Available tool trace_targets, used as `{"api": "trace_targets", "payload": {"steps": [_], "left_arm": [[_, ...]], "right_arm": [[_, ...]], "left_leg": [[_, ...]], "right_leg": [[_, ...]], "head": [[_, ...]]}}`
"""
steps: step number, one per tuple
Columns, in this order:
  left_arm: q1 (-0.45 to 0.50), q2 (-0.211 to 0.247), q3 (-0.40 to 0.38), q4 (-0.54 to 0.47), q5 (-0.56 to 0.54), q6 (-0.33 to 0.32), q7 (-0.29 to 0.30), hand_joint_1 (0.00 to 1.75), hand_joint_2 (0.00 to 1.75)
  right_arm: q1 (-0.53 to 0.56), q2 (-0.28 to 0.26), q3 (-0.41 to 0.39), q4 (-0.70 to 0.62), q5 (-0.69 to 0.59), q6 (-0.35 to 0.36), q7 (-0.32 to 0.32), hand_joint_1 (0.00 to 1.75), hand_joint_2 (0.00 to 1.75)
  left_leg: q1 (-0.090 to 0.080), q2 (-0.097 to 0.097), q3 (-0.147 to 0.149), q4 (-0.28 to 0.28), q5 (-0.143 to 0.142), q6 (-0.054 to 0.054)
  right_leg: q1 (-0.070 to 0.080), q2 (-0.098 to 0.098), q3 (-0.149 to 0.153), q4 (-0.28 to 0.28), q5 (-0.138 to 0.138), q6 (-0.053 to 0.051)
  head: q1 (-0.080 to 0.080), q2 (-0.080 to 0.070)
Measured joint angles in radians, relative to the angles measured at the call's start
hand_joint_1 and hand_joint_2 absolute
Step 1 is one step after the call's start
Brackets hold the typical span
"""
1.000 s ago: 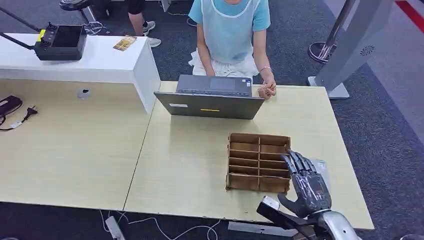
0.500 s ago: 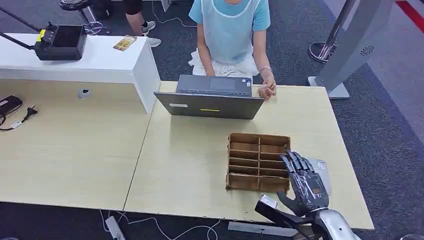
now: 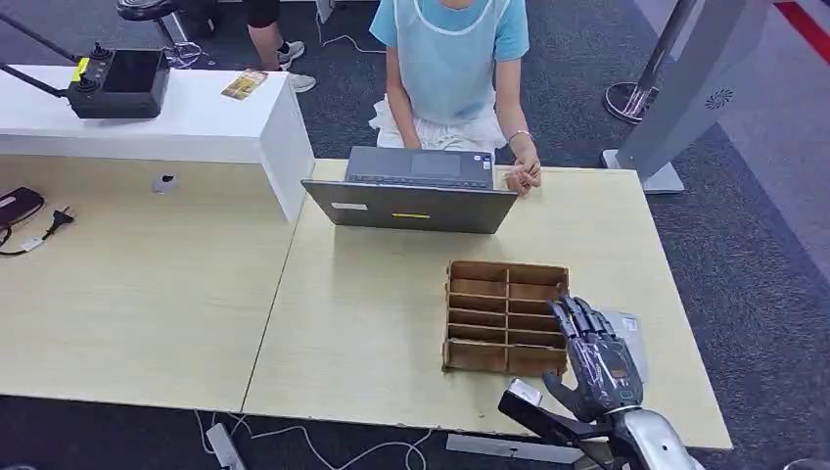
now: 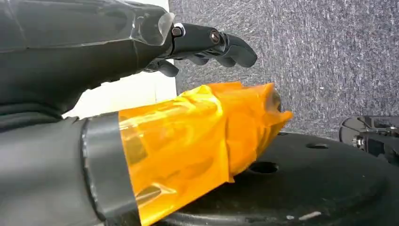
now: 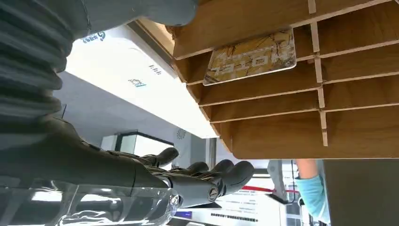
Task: Pass the card to the sensor for recognition and then transmit it.
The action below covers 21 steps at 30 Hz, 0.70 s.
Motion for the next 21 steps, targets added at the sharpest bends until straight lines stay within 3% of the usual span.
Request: {"api": "trace_targets", "payload": {"steps": [21], "left_arm": [[0.000,0.000,0.000,0.000,0.000,-0.003,0.000,0.00,0.00]], "right_arm": [[0.000,0.002,-0.006,0.011,0.008,0.002,0.005,0.30,1.75]], "left_leg": [[0.000,0.000,0.000,0.000,0.000,0.000]], "right_leg": [[0.000,0.000,0.000,0.000,0.000,0.000]], "head": [[0.000,0.000]]}}
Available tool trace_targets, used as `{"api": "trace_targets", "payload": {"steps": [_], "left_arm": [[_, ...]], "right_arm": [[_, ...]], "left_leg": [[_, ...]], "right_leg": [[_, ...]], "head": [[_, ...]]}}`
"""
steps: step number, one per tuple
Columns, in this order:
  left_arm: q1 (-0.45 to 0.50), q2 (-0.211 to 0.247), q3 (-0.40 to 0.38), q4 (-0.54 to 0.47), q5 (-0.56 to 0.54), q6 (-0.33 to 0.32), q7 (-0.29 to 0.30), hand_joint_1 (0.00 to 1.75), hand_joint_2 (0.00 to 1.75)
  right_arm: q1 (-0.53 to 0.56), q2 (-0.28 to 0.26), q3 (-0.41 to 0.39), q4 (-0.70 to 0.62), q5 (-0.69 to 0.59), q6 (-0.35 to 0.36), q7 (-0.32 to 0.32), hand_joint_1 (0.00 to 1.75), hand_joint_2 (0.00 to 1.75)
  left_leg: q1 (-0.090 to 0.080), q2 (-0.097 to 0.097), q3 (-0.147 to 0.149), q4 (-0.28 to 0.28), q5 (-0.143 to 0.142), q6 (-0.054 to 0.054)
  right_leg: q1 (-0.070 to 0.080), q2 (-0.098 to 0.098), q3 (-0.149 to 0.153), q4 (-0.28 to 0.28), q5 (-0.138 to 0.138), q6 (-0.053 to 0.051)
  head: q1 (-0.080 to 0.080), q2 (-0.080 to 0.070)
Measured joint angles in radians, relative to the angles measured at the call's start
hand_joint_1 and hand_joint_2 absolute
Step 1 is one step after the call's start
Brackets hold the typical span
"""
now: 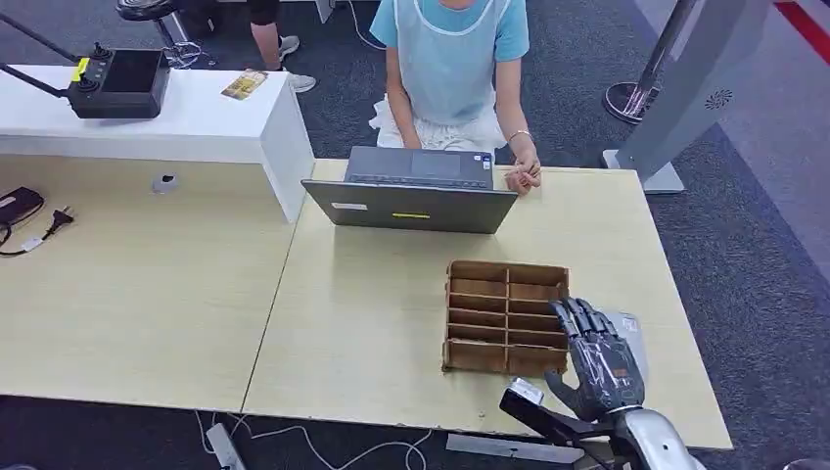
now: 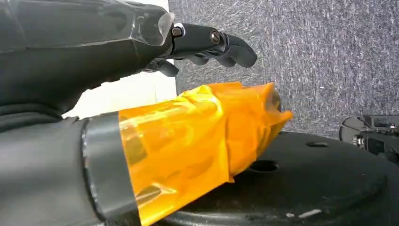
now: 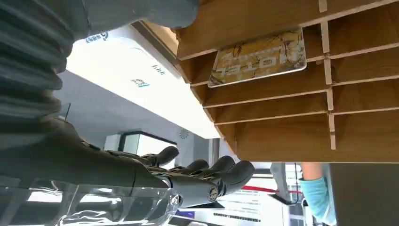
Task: Pass the card to the sensor for recognition and then transmit it.
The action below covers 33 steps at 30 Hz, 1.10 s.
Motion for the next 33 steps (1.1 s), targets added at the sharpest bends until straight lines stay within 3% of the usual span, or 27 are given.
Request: {"api": "trace_targets", "payload": {"steps": [23,33], "left_arm": [[0.000,0.000,0.000,0.000,0.000,0.000,0.000,0.00,0.00],[0.000,0.000,0.000,0.000,0.000,0.000,0.000,0.00,0.00]], "right_arm": [[-0.022,0.012,0.001,0.043,0.019,0.012,0.006,0.40,1.75],[-0.027,0.017,0.003,0.051,0.024,0.013,0.008,0.52,1.75]], "left_leg": [[0.000,0.000,0.000,0.000,0.000,0.000],[0.000,0.000,0.000,0.000,0.000,0.000]], "right_leg": [[0.000,0.000,0.000,0.000,0.000,0.000],[0.000,0.000,0.000,0.000,0.000,0.000]], "head": [[0.000,0.000],[0.000,0.000]]}}
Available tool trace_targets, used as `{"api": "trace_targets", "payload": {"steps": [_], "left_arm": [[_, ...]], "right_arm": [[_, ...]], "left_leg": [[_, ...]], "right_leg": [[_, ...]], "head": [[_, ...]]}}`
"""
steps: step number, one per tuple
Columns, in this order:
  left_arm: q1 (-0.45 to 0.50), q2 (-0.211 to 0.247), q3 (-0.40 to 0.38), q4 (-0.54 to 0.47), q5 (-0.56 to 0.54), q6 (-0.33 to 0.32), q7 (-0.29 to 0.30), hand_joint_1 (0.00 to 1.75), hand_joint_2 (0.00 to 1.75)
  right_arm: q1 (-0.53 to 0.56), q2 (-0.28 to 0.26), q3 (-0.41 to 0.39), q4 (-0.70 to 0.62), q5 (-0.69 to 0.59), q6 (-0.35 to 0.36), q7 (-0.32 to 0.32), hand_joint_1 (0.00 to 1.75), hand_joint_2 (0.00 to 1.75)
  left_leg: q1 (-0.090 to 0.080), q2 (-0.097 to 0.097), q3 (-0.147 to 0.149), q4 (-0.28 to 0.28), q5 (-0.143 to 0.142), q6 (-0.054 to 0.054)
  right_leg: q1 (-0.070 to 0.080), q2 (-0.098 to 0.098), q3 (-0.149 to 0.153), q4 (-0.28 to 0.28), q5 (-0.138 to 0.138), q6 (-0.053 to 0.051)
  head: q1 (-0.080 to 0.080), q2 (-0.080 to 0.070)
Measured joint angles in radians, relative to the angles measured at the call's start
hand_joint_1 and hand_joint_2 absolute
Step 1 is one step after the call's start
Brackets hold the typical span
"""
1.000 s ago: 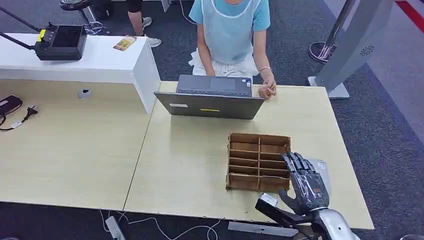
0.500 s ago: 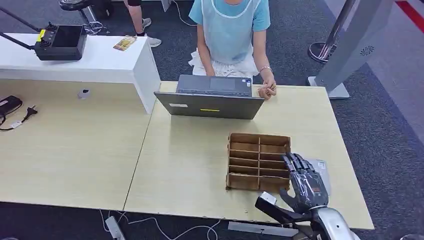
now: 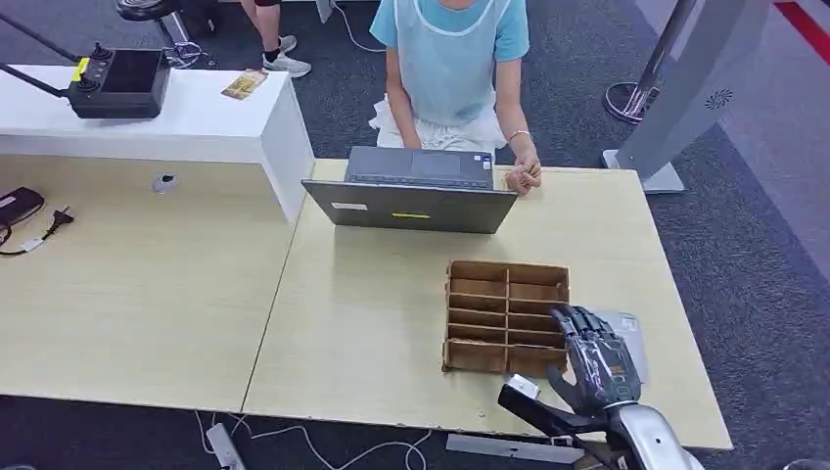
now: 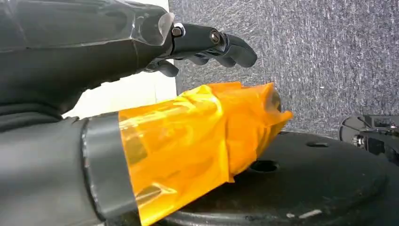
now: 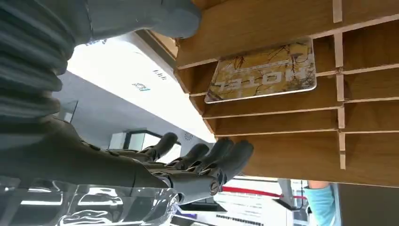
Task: Pass the card to the sensor for recognition and then transmit it.
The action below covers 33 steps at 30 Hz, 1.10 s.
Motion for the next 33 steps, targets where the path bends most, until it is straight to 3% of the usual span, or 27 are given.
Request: {"api": "trace_targets", "payload": {"steps": [9,20,28,33], "left_arm": [[0.000,0.000,0.000,0.000,0.000,0.000,0.000,0.00,0.00],[0.000,0.000,0.000,0.000,0.002,0.000,-0.003,0.00,0.00],[0.000,0.000,0.000,0.000,0.002,0.000,-0.006,0.00,0.00],[0.000,0.000,0.000,0.000,0.000,0.000,-0.006,0.00,0.00]], "right_arm": [[-0.002,0.003,0.000,0.003,0.001,0.000,0.001,0.61,1.75],[-0.002,0.006,0.001,0.005,0.005,0.000,0.002,0.84,1.75],[-0.006,0.008,0.001,0.006,0.006,0.000,0.002,0.87,1.75],[-0.008,0.009,0.001,0.006,0.006,0.000,0.002,1.01,1.75]], "left_leg": [[0.000,0.000,0.000,0.000,0.000,0.000],[0.000,0.000,0.000,0.000,0.000,0.000],[0.000,0.000,0.000,0.000,0.000,0.000],[0.000,0.000,0.000,0.000,0.000,0.000]], "right_leg": [[0.000,0.000,0.000,0.000,0.000,0.000],[0.000,0.000,0.000,0.000,0.000,0.000],[0.000,0.000,0.000,0.000,0.000,0.000],[0.000,0.000,0.000,0.000,0.000,0.000]], "head": [[0.000,0.000],[0.000,0.000],[0.000,0.000],[0.000,0.000]]}}
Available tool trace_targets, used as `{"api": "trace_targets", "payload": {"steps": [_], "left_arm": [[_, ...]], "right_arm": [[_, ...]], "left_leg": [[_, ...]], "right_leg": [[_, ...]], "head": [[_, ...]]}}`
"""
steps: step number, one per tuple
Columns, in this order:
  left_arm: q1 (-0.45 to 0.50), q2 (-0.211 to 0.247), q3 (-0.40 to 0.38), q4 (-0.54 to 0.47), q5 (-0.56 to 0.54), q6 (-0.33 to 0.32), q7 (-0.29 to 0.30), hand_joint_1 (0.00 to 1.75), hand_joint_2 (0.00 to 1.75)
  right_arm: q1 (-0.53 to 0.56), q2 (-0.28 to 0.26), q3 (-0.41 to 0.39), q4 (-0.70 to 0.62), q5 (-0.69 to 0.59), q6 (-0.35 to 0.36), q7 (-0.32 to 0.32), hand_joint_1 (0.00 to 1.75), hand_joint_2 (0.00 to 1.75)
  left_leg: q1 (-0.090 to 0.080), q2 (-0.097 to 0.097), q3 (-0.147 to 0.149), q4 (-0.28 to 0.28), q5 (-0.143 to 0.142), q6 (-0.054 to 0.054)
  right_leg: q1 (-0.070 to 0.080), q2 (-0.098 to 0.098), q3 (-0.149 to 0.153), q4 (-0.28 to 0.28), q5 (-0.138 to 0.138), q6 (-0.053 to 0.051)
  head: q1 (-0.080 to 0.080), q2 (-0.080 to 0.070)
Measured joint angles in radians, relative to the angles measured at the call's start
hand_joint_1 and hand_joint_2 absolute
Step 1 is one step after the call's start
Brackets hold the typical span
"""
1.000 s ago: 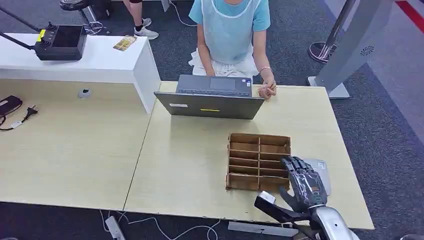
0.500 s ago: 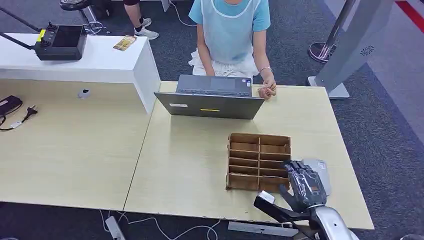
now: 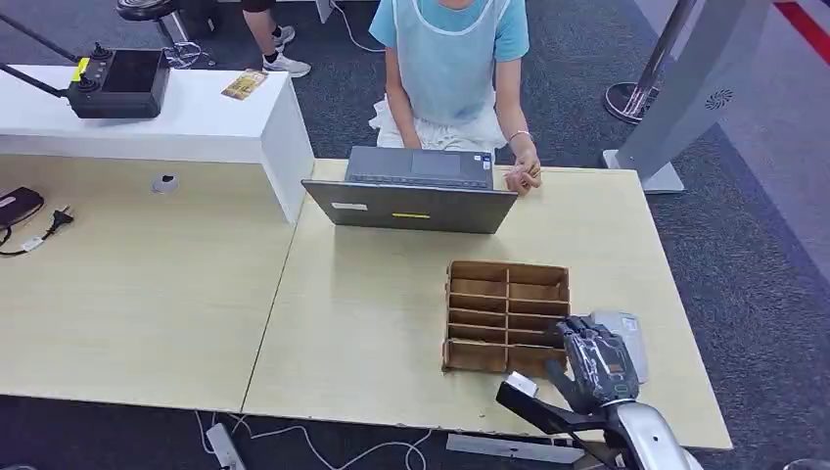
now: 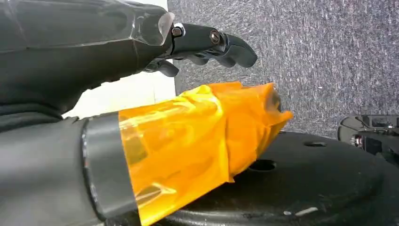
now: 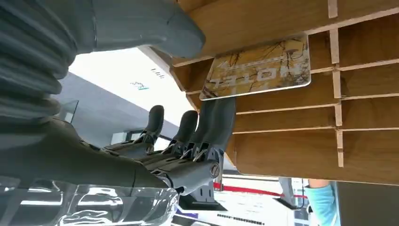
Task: Pass the card to the sensor for recognition and then transmit it.
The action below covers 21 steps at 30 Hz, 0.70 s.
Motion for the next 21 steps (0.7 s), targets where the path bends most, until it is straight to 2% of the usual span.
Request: {"api": "trace_targets", "payload": {"steps": [2,4,7,8,21], "left_arm": [[0.000,0.000,0.000,0.000,-0.001,0.000,0.000,0.00,0.00],[0.000,0.000,0.000,0.000,-0.002,0.000,0.000,0.00,0.00],[0.000,0.000,0.000,0.000,-0.002,0.000,0.000,0.00,0.00],[0.000,0.000,0.000,0.000,-0.002,0.000,0.000,0.00,0.00],[0.000,0.000,0.000,0.000,0.000,0.000,-0.002,0.00,0.00]], "right_arm": [[0.000,0.001,0.000,0.000,0.002,0.000,0.000,1.22,1.75],[-0.001,0.002,0.000,0.000,0.003,0.000,0.000,1.26,1.75],[-0.002,0.002,0.000,0.000,0.004,-0.002,0.000,1.22,1.75],[-0.004,0.002,0.001,0.000,0.005,-0.003,0.000,1.29,1.75],[-0.012,0.008,0.006,0.001,0.012,-0.011,0.000,1.38,1.75]], "left_leg": [[0.000,0.000,0.000,0.000,0.000,0.000],[0.000,0.000,0.000,0.000,0.000,0.000],[0.000,0.000,0.000,0.000,0.000,0.000],[0.000,0.000,0.000,0.000,0.000,0.000],[0.000,0.000,0.000,0.000,0.000,0.000]], "right_leg": [[0.000,0.000,0.000,0.000,0.000,0.000],[0.000,0.000,0.000,0.000,0.000,0.000],[0.000,0.000,0.000,0.000,0.000,0.000],[0.000,0.000,0.000,0.000,0.000,0.000],[0.000,0.000,0.000,0.000,0.000,0.000]], "head": [[0.000,0.000],[0.000,0.000],[0.000,0.000],[0.000,0.000],[0.000,0.000]]}}
